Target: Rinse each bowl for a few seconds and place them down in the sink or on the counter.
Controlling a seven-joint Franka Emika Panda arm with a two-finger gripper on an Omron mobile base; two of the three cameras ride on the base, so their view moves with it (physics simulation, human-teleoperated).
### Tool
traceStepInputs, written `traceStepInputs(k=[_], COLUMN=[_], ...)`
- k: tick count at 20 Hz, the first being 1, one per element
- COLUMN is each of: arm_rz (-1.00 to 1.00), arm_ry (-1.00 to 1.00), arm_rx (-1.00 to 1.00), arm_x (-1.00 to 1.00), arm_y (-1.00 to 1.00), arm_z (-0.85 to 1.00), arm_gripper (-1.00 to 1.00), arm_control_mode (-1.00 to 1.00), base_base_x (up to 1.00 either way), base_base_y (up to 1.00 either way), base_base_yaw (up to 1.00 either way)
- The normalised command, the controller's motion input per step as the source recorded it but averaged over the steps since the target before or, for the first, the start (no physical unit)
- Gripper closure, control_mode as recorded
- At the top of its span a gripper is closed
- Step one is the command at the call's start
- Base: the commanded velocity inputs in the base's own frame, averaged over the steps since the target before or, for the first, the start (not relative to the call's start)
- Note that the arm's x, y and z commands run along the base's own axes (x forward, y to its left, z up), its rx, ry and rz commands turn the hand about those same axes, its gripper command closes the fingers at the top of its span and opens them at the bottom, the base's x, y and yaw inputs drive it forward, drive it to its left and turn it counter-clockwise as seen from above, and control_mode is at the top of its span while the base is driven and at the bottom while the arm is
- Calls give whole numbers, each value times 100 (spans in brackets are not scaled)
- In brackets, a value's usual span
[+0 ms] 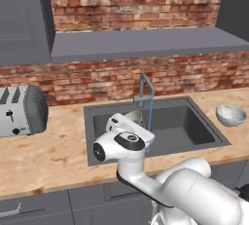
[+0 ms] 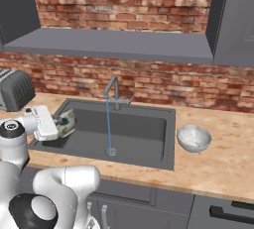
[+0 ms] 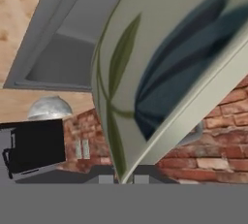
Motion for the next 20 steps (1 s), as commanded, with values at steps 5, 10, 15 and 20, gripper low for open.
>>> traceStepInputs(k=[5,10,15,20], arm_rz=[-10,-10,-10,-7], arm_ry=[-8,-6,-4,-2], arm_rx=[0,0,2,2], arm_x=[15,23,24,29], arm_y=[-27,-23,-25,-28], arm_z=[-10,-8,-10,-10], arm_gripper=[100,100,100,100], arm_control_mode=[-100,-100,-100,-100], base_base_x=[0,0,0,0], base_base_y=[0,0,0,0], base_base_yaw=[0,0,0,0])
